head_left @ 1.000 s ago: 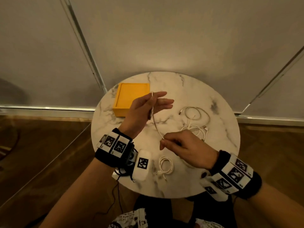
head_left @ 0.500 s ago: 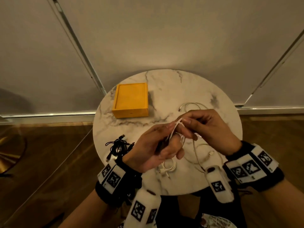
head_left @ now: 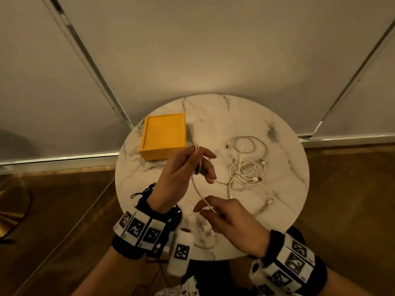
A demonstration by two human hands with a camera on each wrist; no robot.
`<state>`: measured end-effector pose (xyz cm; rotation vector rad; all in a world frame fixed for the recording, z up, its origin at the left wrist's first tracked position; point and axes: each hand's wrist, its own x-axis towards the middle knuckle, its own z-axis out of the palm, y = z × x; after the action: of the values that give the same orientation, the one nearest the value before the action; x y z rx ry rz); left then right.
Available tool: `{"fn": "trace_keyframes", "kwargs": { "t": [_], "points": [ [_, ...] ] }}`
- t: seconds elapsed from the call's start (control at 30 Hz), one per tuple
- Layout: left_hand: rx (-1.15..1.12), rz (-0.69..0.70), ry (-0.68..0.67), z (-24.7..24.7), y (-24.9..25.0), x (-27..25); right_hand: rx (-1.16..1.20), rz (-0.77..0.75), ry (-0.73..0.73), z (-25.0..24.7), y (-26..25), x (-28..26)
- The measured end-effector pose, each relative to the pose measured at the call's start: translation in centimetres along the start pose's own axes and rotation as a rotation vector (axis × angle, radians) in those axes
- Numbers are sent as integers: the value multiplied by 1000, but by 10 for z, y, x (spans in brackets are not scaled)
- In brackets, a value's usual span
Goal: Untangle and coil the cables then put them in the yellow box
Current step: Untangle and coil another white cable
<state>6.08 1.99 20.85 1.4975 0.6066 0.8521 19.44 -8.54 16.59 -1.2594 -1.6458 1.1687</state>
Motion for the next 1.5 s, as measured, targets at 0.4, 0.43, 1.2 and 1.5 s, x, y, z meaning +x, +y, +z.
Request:
{"fn": "trace_keyframes", "kwargs": {
  "t": [0.4, 0.43, 1.2, 1.5],
  "points": [
    [31, -290, -313, 6, -15, -36, -116, -111, 162, -53, -9, -3],
    [-41, -307, -310, 5, -15, -37, -103, -99, 166, -50, -10, -1],
    [-244, -297, -15, -17, -15, -49, 143, 25, 105, -40, -1, 3],
    [-449, -358, 110, -13, -17, -55, -281, -25, 37, -24, 26, 11]
  ]
}}
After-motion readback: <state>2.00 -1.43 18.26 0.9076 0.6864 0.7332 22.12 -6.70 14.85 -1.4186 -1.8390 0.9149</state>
